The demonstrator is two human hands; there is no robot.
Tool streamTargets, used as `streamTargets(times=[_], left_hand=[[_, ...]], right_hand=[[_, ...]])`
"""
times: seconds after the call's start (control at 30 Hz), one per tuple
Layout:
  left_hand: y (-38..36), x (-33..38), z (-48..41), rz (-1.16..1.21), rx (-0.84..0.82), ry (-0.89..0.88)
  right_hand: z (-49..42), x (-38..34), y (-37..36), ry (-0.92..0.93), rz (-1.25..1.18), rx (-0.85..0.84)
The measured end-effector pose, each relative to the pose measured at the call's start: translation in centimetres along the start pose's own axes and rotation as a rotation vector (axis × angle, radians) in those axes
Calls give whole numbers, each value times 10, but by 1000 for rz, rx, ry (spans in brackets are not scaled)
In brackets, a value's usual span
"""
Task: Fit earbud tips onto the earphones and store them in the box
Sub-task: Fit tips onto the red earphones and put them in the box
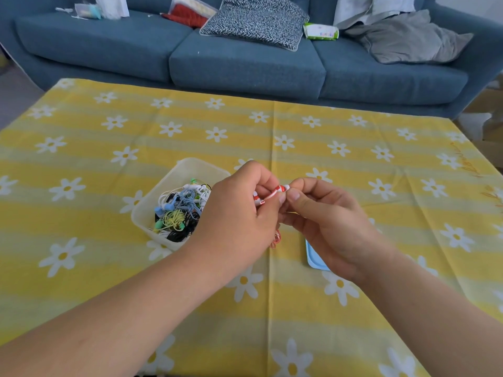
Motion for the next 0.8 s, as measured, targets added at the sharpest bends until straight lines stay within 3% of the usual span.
streamTargets(times=[0.5,0.63,0.8], left_hand=[[2,7,2,-3,35,-51],[2,2,2,46,30,-4],[-3,-5,-1,48,-3,37]], right_hand=[[5,-9,3,80,27,111],[8,-13,8,141,91,178],[6,-13,14,90,75,185]])
Point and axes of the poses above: each hand's wrist, its own z-axis away from the middle knuckle, its own y-axis out of the back of the hand, x = y × z, the point moved 9 cm from there along -z, towards the middle knuckle, and after that the axes turned 4 degrees about x, right-handed, at the moved point
